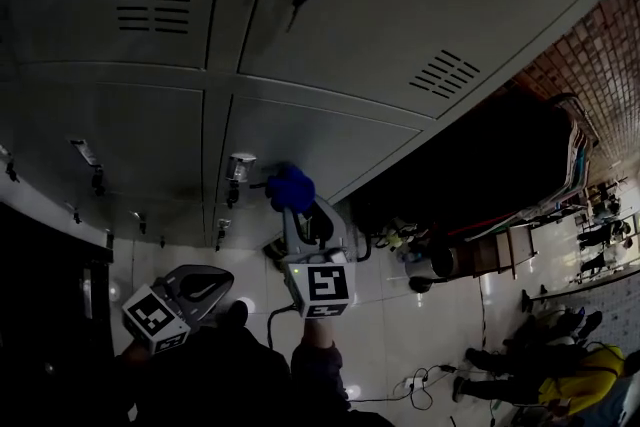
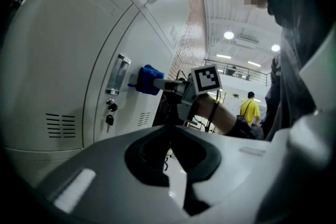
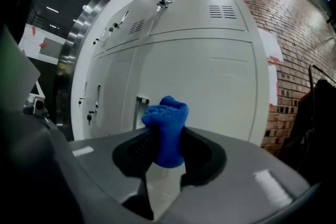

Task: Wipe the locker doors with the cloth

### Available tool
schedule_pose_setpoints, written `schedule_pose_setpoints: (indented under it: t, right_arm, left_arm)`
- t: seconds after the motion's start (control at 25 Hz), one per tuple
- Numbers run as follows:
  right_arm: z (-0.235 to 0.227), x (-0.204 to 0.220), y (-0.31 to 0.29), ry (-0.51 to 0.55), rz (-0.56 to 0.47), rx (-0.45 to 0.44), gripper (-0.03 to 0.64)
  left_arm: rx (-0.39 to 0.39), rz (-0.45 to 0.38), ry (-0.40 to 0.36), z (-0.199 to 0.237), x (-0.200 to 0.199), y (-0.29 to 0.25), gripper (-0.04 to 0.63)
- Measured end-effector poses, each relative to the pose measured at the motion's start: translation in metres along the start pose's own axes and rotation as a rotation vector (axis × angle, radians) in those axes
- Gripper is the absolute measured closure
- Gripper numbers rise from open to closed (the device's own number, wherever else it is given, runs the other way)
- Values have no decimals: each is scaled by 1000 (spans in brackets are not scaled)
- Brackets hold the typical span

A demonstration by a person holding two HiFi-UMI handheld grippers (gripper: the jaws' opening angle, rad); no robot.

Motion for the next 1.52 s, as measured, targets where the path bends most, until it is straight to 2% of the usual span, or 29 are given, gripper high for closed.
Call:
schedule_pose_setpoints:
  t: [0.32, 0.72, 1.08, 1.52]
  right_arm:
    - [84, -9, -34, 10, 6, -124, 499]
    - [103, -5, -57, -12, 32, -134, 499]
    - [76, 12, -49, -28, 30, -153, 499]
    - [-17, 39, -17, -66, 36, -100, 499]
  left_arm:
    - [-5, 29, -5, 31, 2, 49, 598]
    - [-41, 34, -2, 49, 0, 74, 598]
    - [-59, 36, -11, 34, 0, 43, 598]
    - [-70, 45, -6, -3, -1, -28, 598]
Point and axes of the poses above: the fingertips, and each gripper's own axes: y backward along the fingers, z to its left, x out of its underside, the point moved 3 cm from there along y, backward along the fingers, and after that the axes turned 1 degree about -z, right-handed, at the moved point
